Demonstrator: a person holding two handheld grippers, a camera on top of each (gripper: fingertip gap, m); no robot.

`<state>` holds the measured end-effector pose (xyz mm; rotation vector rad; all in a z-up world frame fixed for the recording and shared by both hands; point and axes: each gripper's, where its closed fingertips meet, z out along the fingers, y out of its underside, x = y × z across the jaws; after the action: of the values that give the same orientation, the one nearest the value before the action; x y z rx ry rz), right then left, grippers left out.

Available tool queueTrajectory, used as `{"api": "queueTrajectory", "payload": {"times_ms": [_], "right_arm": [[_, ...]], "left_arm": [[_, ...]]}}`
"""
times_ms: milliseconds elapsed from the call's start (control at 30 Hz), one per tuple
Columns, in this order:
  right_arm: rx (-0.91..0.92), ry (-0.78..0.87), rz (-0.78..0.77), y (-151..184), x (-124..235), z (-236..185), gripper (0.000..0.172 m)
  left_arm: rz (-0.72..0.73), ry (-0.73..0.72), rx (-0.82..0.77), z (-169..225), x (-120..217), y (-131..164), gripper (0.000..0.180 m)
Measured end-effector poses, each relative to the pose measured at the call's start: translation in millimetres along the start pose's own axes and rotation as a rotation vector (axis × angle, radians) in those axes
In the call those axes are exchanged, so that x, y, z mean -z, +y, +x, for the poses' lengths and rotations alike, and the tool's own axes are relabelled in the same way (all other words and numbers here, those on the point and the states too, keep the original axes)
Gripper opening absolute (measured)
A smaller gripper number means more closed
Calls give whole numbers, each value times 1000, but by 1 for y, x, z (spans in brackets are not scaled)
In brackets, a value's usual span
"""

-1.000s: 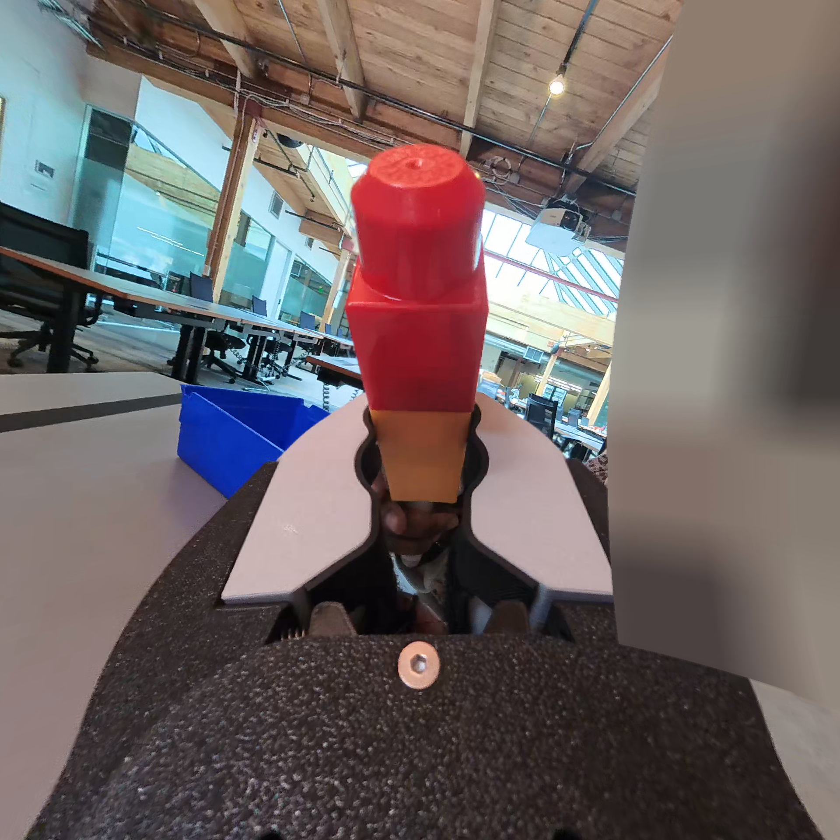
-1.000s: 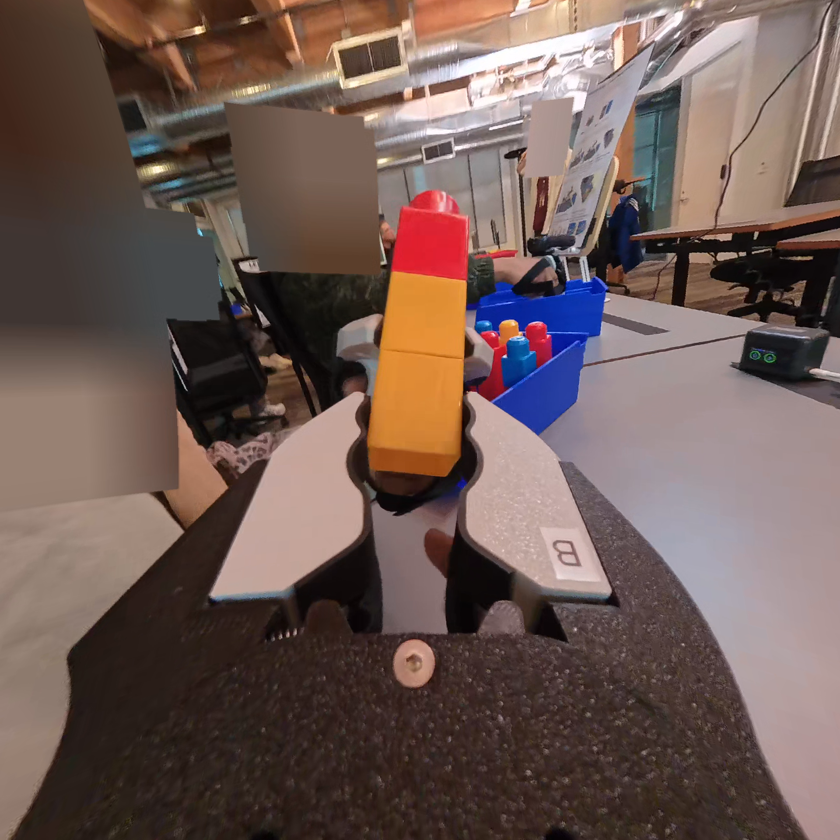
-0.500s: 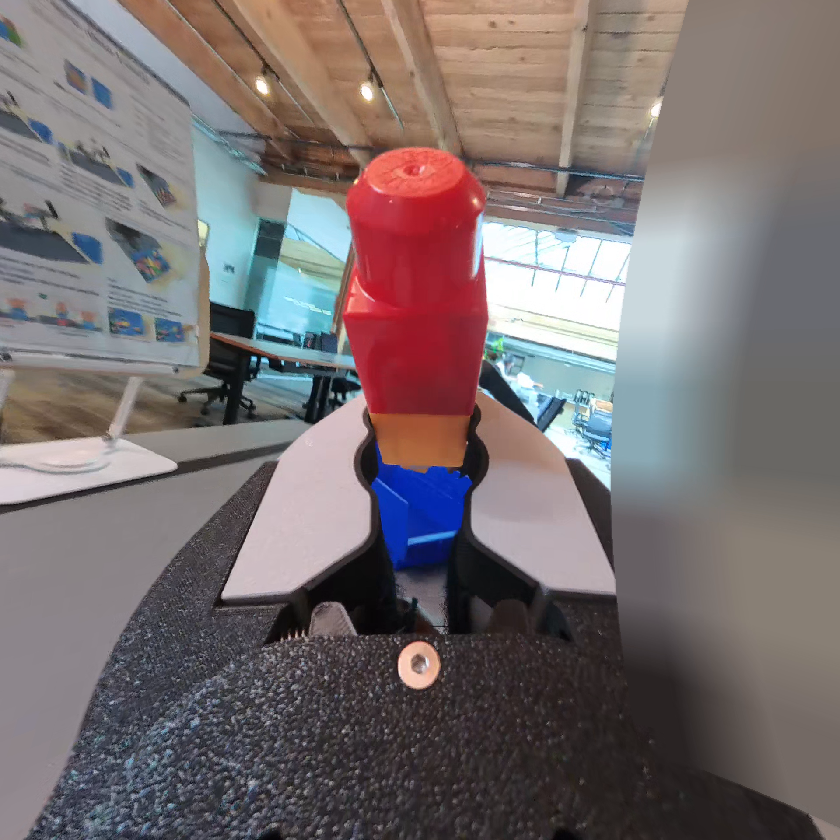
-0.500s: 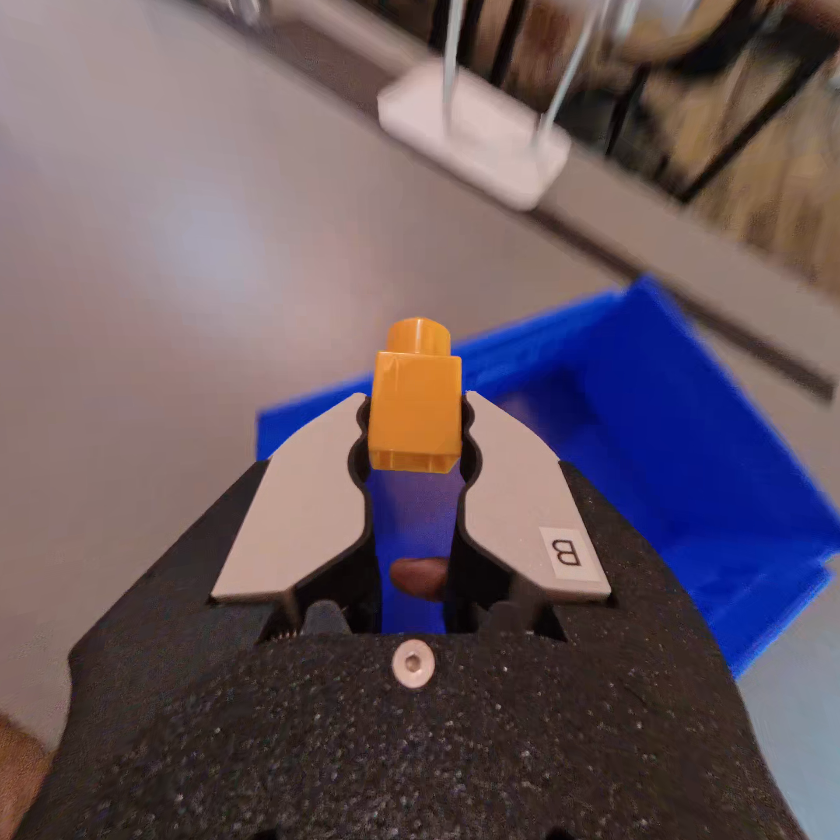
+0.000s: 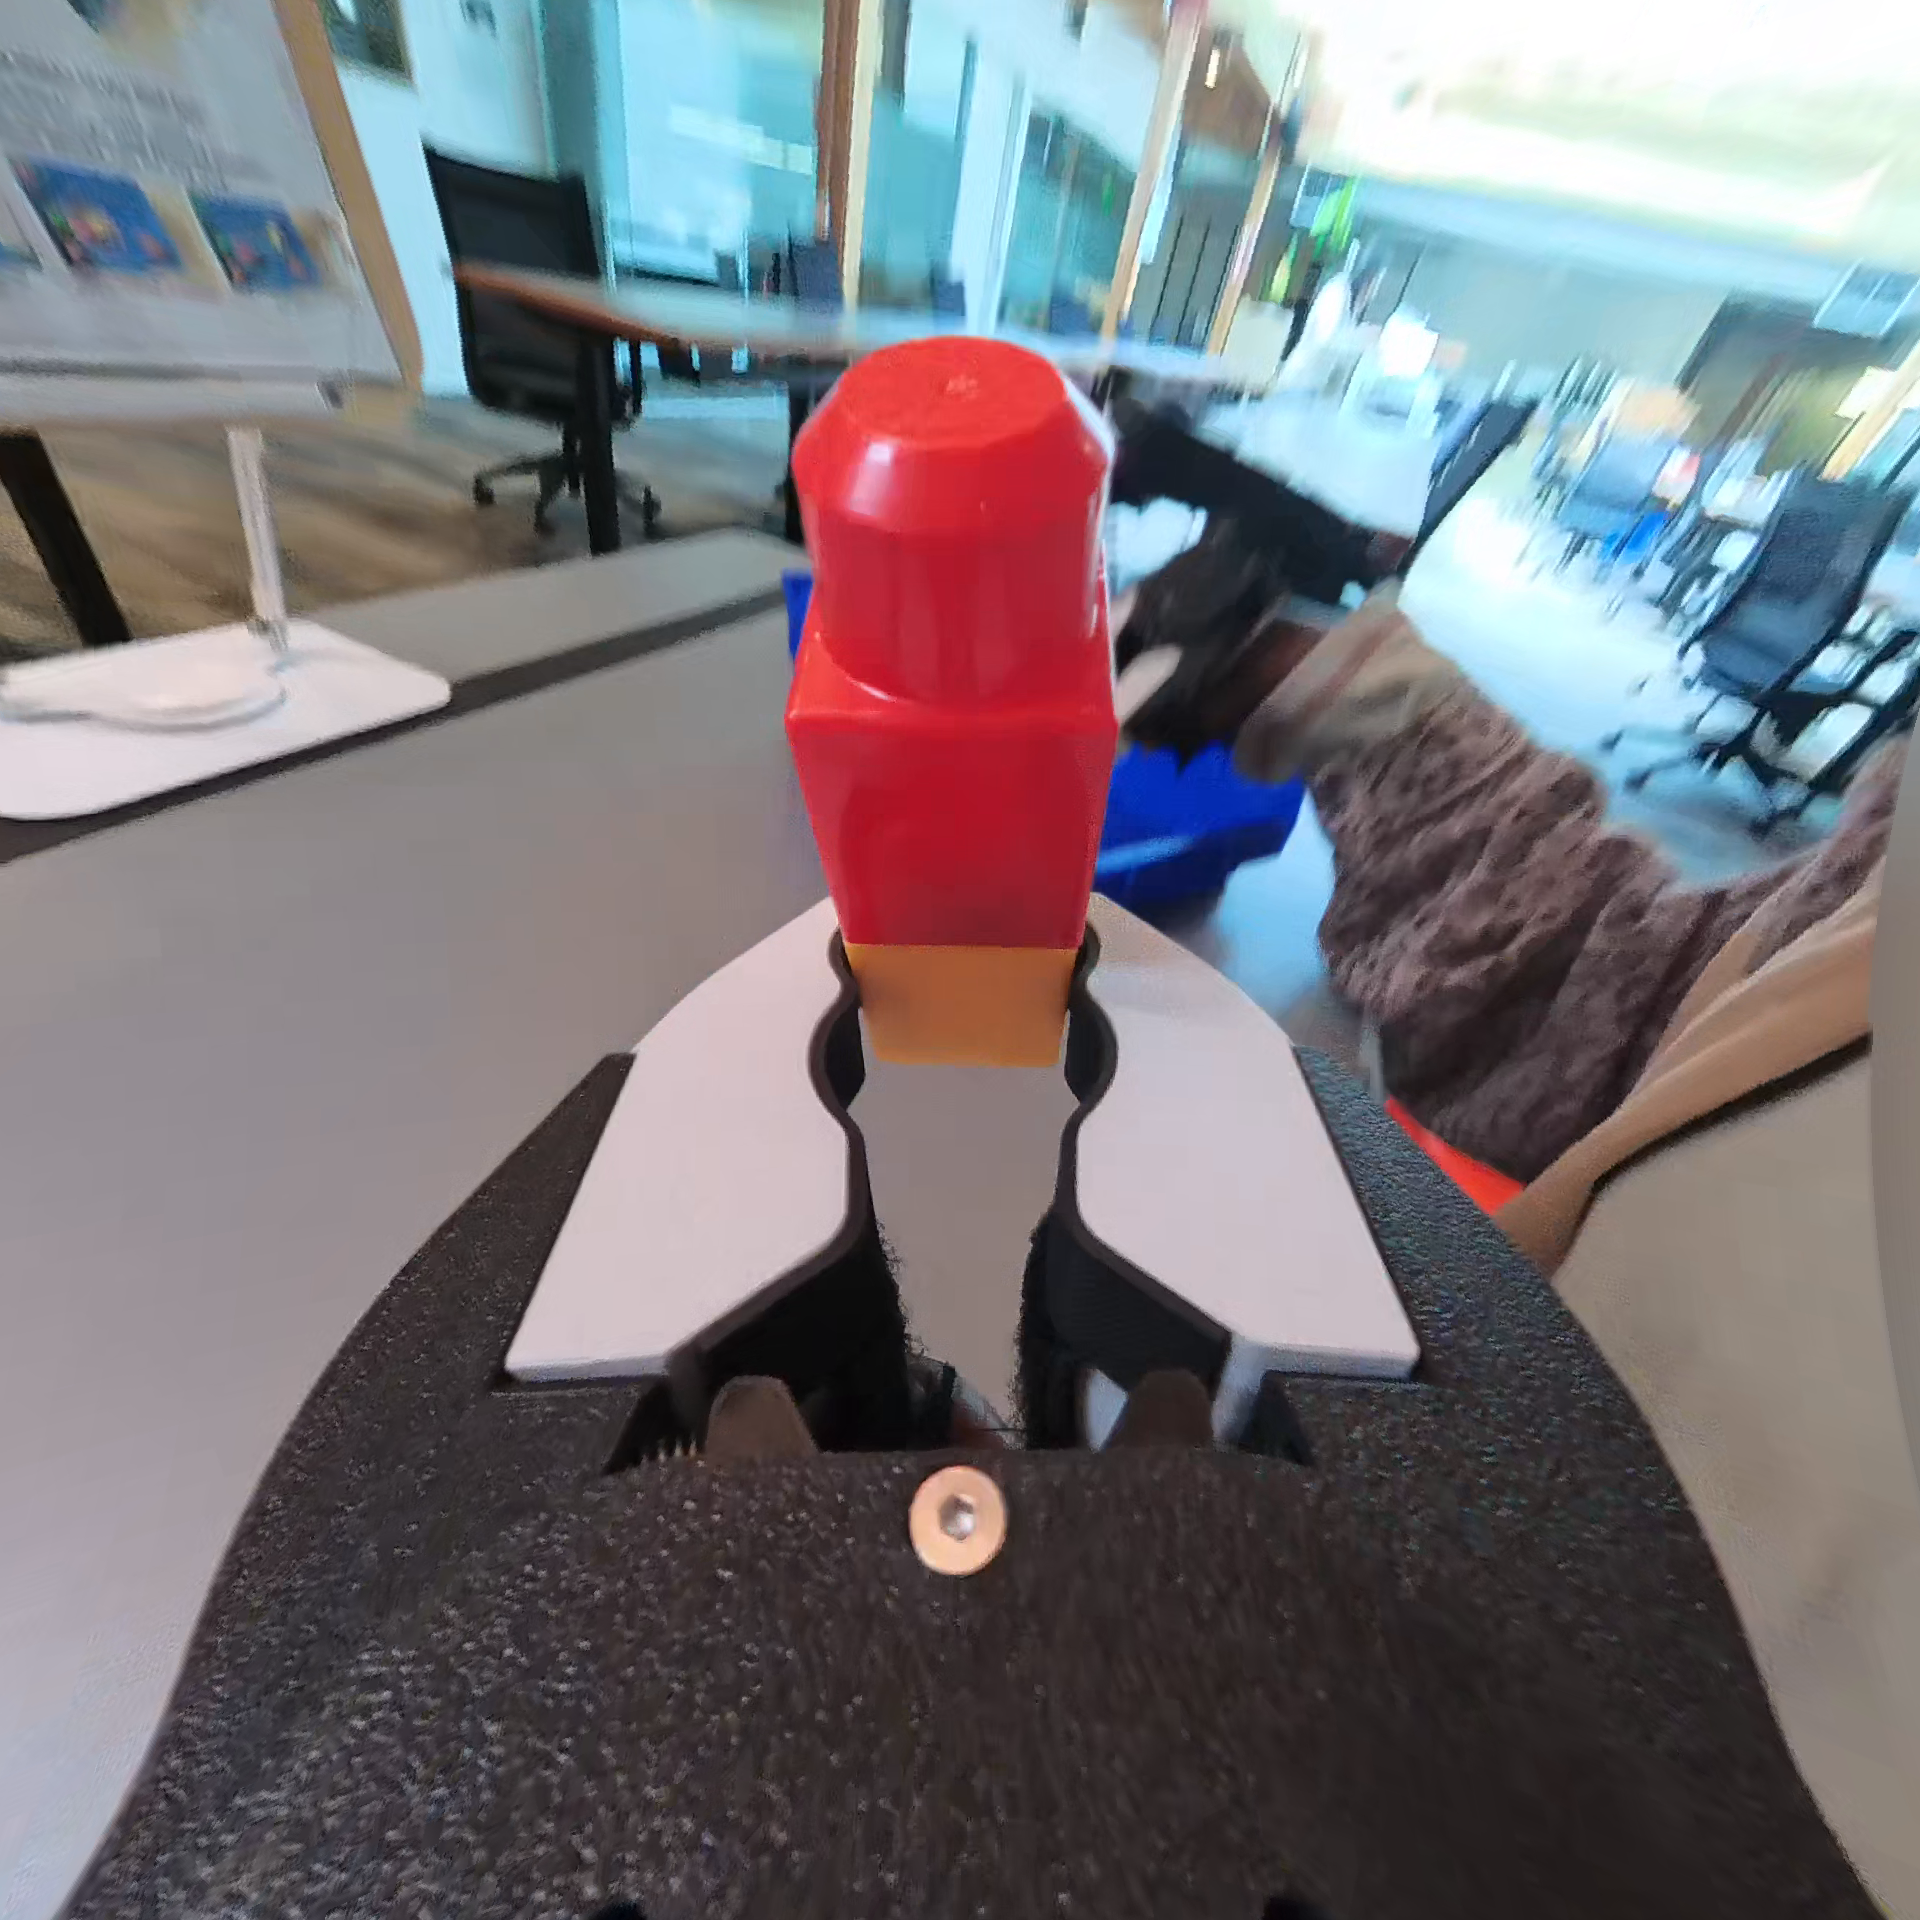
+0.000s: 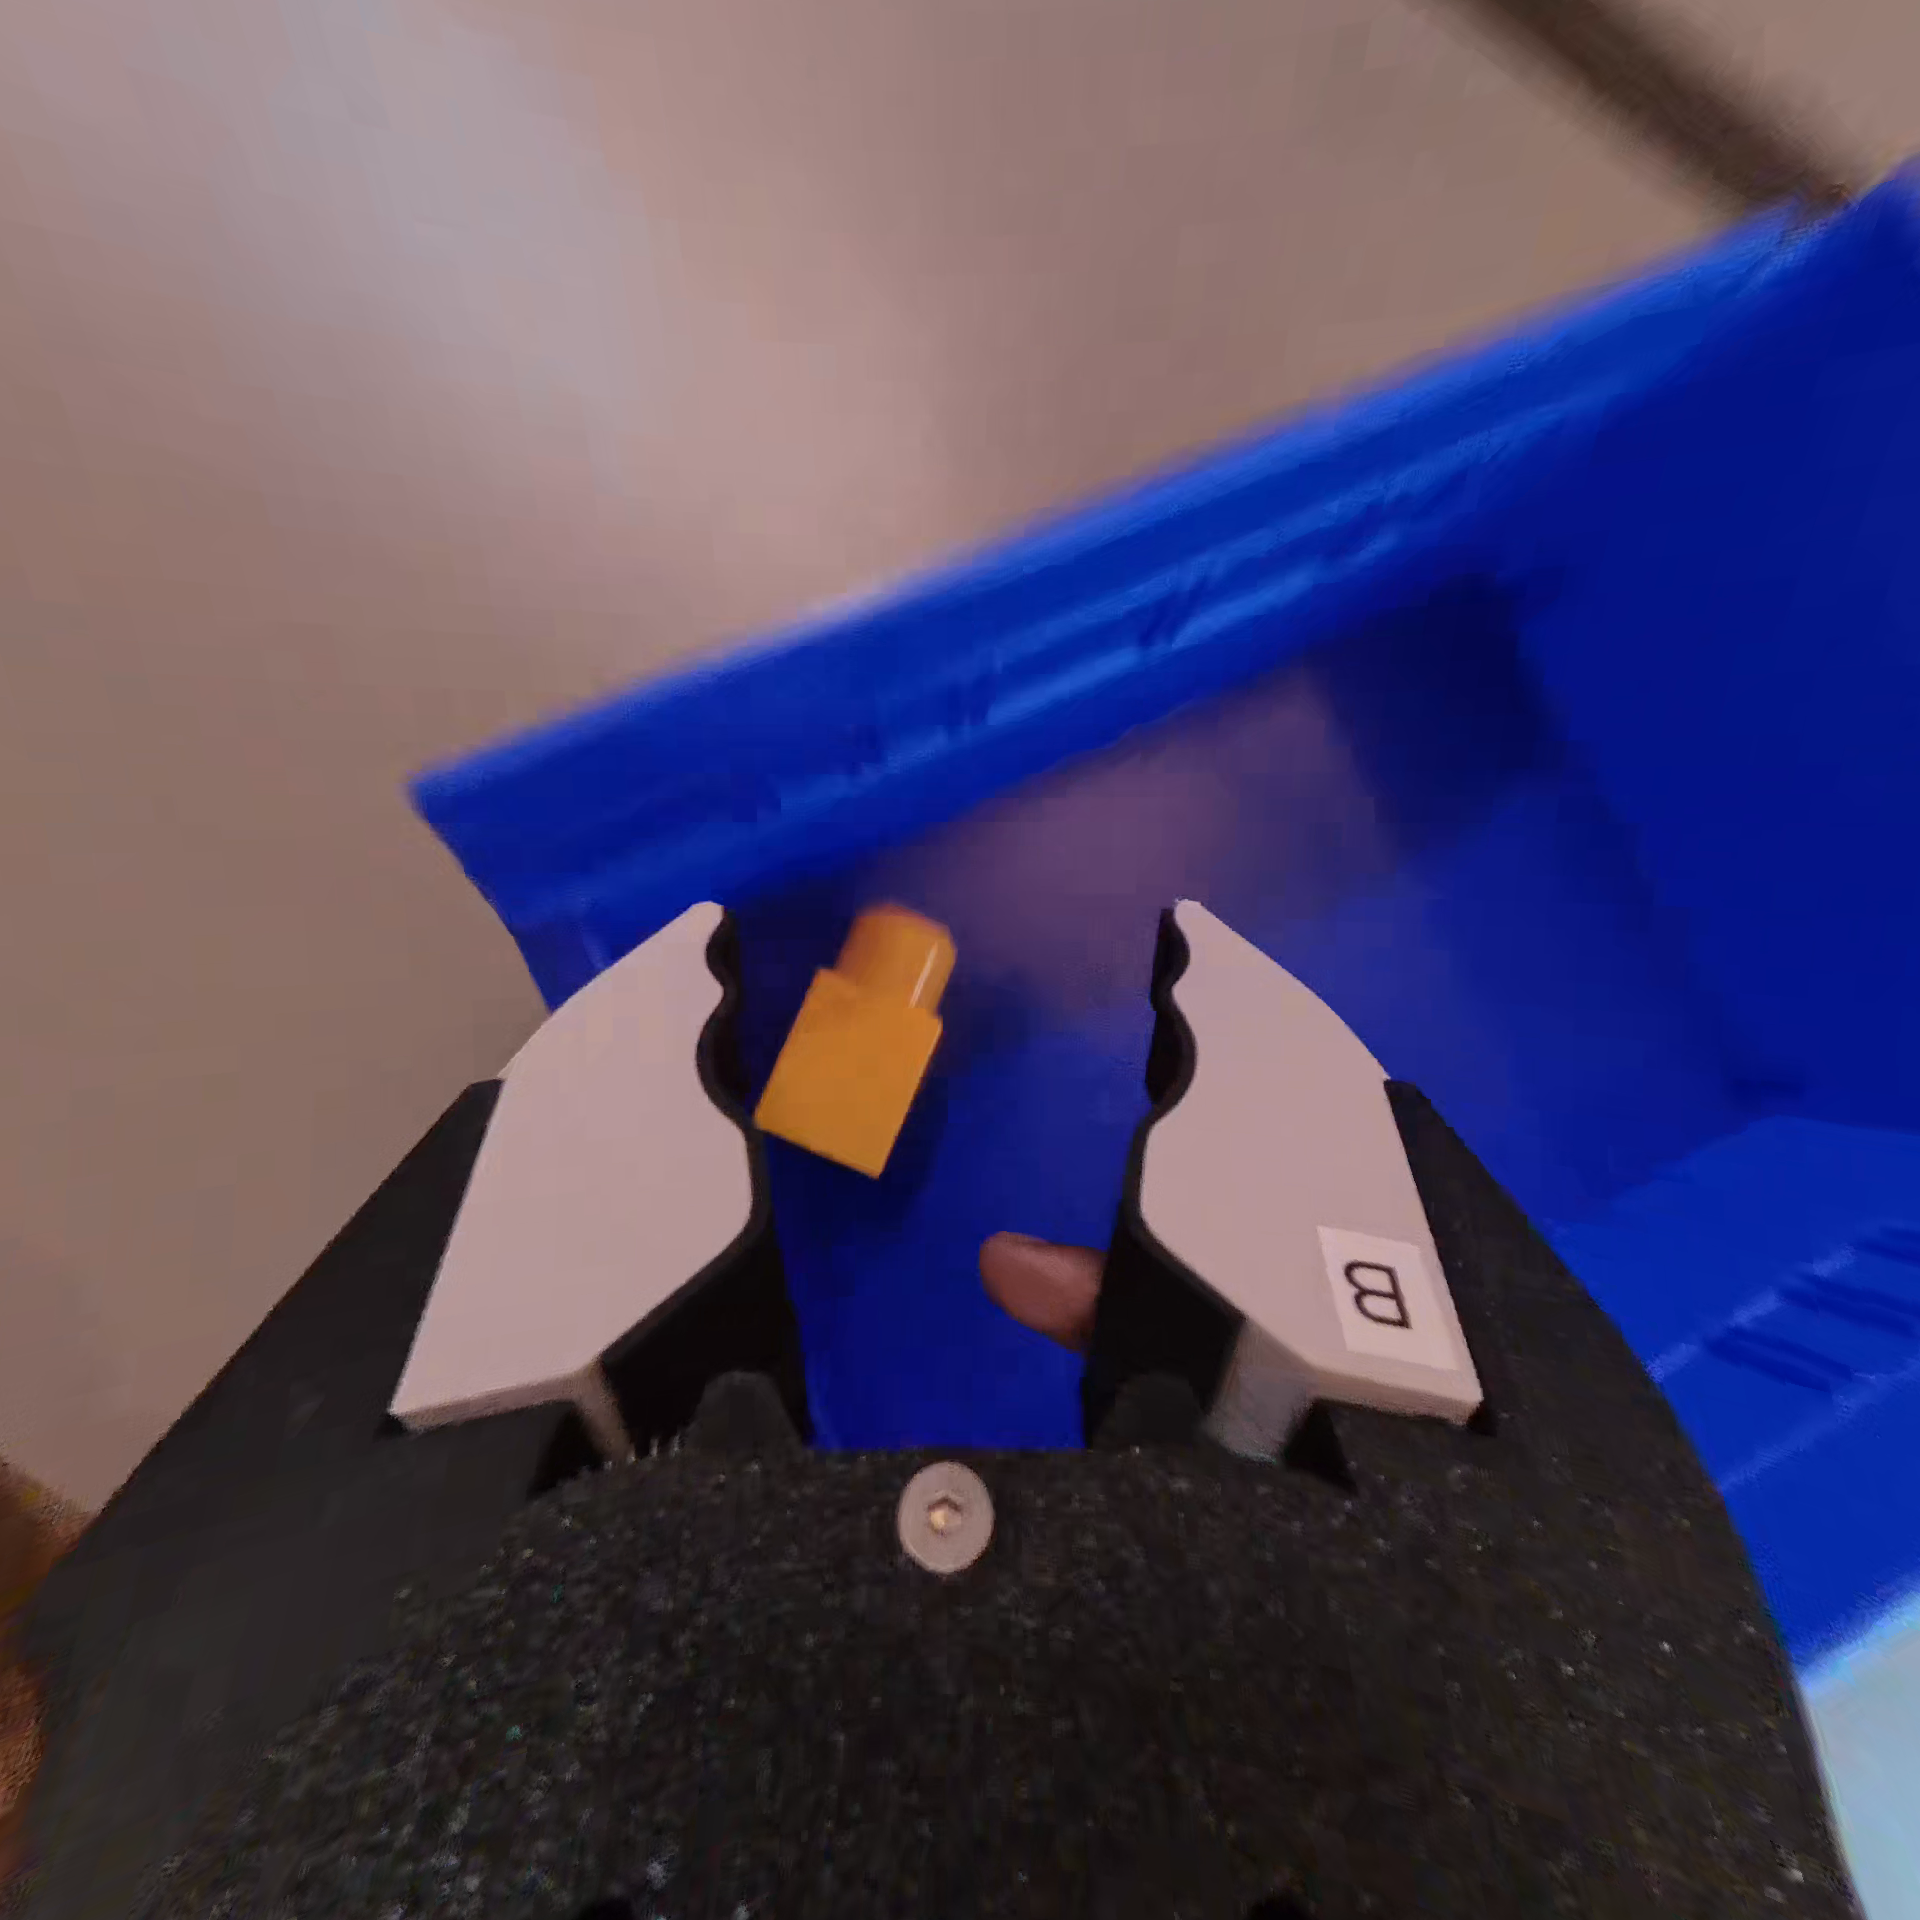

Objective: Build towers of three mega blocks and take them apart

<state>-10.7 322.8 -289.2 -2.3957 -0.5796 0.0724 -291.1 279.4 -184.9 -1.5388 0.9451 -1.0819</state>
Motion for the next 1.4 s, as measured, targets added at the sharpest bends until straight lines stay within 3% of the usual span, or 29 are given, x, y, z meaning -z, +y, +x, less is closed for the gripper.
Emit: {"api": "queueTrajectory", "payload": {"times_ms": [33, 100, 200, 300, 400, 467, 533, 667, 767, 833, 900, 967, 1000, 1067, 1167, 1267, 1400], "right_arm": [[28, 18, 105, -20, 13, -3, 78], [117, -72, 387, -67, 44, -38, 76], [254, -522, 740, -108, 95, -141, 65], [256, -868, 770, -112, 108, -207, 68], [253, -993, 658, -104, 87, -238, 71], [279, -1030, 634, -99, 80, -250, 62], [282, -1031, 665, -101, 80, -254, 36], [292, -968, 734, -108, 89, -244, 36], [-14, -1014, 1230, -145, 174, -180, 36], [-191, -847, 1336, -147, 196, -115, 36], [-160, -422, 1177, -132, 168, -59, 36], [-95, 71, 841, -96, 123, 7, 36], [-84, 204, 642, -71, 102, 31, 36], [-129, 214, 278, -24, 59, 43, 36], [-138, 168, -3, 15, 12, 38, 36], [-140, 119, -154, 38, -16, 31, 36], [-163, 149, -169, 43, -23, 39, 46]], "left_arm": [[-58, -1, -19, 1, -5, 10, 36], [-139, 52, -35, 11, -15, 25, 36], [-197, 173, -28, 32, -29, 40, 36], [-258, 224, -23, 44, -39, 54, 36], [-297, 254, -43, 54, -45, 62, 36], [-320, 273, -54, 58, -46, 66, 36], [-331, 293, -72, 63, -48, 70, 36], [-283, 270, -64, 63, -54, 62, 36], [-566, 121, -247, 37, -45, 106, 36], [-515, 112, -230, 32, -46, 101, 36], [-308, 103, -140, 31, -49, 64, 36], [-75, 67, -56, 24, -42, 24, 36], [38, 51, -13, 19, -36, 7, 36], [204, 55, 81, 14, -24, -17, 36], [255, 76, 148, 12, -19, -24, 36], [221, 48, 122, 11, -23, -18, 36], [180, 55, 92, 14, -25, -13, 36]]}}
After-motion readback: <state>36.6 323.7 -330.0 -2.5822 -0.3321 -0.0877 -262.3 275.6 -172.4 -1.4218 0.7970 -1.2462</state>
